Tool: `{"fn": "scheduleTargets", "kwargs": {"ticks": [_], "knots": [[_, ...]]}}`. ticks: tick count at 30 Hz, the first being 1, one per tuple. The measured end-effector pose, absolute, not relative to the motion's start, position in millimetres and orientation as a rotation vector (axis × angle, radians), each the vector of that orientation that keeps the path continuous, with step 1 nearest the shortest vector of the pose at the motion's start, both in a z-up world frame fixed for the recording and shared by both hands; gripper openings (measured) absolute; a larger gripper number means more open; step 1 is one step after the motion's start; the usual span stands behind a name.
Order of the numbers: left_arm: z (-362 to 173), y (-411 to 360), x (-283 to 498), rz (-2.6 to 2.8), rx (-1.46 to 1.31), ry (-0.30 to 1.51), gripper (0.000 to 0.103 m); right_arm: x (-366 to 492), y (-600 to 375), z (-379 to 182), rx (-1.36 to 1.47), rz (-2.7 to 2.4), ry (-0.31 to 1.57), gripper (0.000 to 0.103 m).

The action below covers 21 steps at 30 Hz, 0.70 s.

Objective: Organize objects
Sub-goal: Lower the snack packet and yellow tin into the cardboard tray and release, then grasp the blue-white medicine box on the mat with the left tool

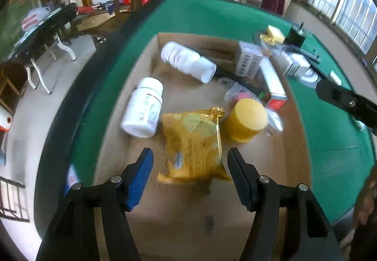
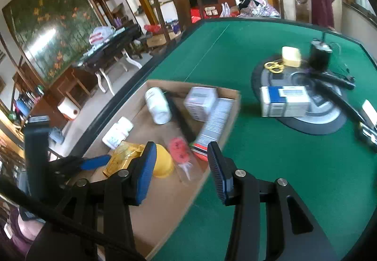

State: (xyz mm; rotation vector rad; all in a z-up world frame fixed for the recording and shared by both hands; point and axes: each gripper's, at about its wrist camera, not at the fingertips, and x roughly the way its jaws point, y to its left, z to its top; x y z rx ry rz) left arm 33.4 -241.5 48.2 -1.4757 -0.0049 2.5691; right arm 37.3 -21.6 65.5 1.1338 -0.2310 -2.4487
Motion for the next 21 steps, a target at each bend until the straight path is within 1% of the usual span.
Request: {"fn": "scheduleTargets", "kwargs": {"ticks": [1,3,5,8,11,12,13,15,19,21], "knots": [[51.7,-242.7,36.3,2.568,-1.478,0.003,0.059,38.5,-16.0,68.0,1.121,-2.455,-0.242,0.043],[51.4,-239.7,37.2,2.565,-1.529,0.089,0.059,39.9,-7.2,73.0,1.1,-2.471,-0.267,0.043],[43.3,-229.6,36.1,2.541,-1.595,0.23,0.059,42.0,3.2,76.2,1.086,-2.478,-0.299,0.043],[34.9,-213.6,29.9,2.474,-1.643,0.344,0.059,48.3,16.1,78.9,1.064,-2.492,-0.339,0.043],[26.0,-200.0,8.0,2.466,-1.689,0.391,0.061,53.9,30.0,80.2,1.049,-2.515,-0.368,0.044],[26.5,-196.7,-1.9,2.478,-1.692,0.408,0.061,55.4,35.6,80.1,1.051,-2.522,-0.38,0.045],[26.3,-195.8,-9.1,2.499,-1.696,0.427,0.061,56.5,40.3,79.6,1.053,-2.528,-0.392,0.049],[27.6,-194.4,-25.9,2.559,-1.679,0.419,0.061,58.6,51.7,79.6,1.05,-2.547,-0.413,0.05],[42.0,-198.8,-30.8,2.588,-1.636,0.289,0.06,65.7,87.0,86.0,1.027,-2.599,-0.447,0.05],[53.1,-201.5,-18.6,2.581,-1.591,0.22,0.06,69.9,112.9,88.8,1.017,-2.638,-0.476,0.056]]}}
